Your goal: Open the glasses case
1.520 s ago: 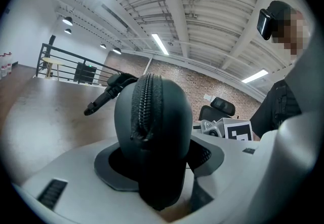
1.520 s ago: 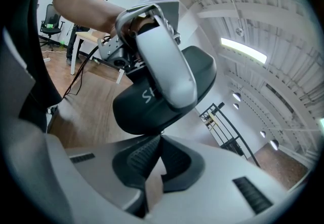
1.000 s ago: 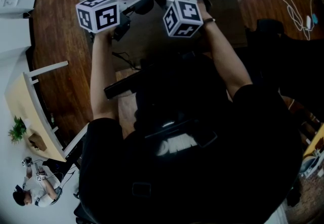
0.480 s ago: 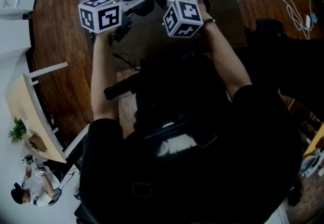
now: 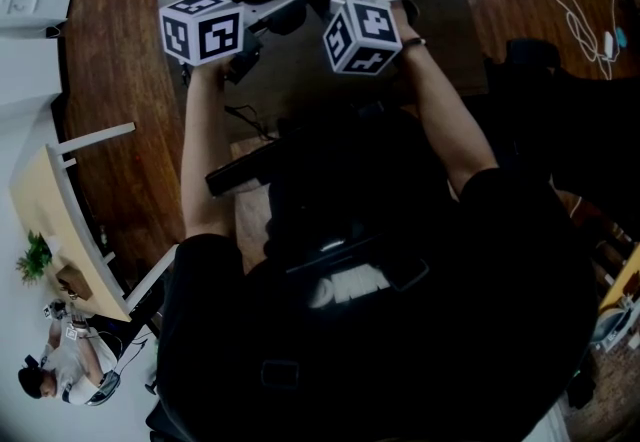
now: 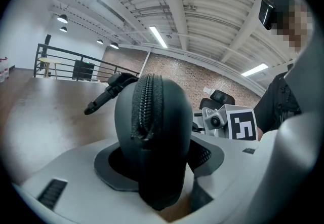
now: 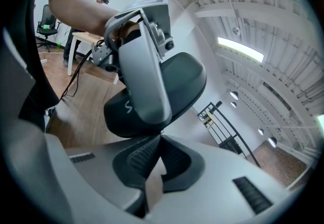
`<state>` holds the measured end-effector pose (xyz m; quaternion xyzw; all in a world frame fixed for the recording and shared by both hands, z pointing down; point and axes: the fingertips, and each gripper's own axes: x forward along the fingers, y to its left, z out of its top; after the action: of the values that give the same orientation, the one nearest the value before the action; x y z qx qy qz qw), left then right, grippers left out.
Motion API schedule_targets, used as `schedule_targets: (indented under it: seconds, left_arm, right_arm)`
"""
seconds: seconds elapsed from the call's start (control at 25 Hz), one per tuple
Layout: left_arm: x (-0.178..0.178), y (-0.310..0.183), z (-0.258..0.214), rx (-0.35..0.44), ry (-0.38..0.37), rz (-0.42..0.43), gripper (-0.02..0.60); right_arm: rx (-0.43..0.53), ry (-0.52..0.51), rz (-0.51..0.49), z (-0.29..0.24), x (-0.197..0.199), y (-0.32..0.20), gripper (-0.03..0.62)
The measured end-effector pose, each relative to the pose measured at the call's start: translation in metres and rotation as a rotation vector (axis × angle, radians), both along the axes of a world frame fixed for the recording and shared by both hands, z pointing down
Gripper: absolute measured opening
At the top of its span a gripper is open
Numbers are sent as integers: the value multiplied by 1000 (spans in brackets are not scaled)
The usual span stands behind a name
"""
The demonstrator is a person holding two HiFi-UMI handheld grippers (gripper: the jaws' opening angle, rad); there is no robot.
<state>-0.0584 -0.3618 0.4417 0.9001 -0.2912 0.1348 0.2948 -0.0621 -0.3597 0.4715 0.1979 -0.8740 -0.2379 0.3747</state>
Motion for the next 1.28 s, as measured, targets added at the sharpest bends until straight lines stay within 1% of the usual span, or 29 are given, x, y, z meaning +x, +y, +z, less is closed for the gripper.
schedule_targets:
  seconds: [0.36,0.56,1.04,1.28]
  left_arm:
    - [0,2,2,-10,3,10,258]
    - [1,4,8,-16,-26,24,258]
    - [5,7,13,-33,-38,52,258]
    - [4,7,13,-40,-42,50,258]
  right_arm:
    - [-1,-1,-1,0,-1,1,9]
    - [1,-6,3,-1,-1,0,9]
    - [10,-13,11,-4,1,-2,9]
    - [11,-12,14,-5,2,-2,9]
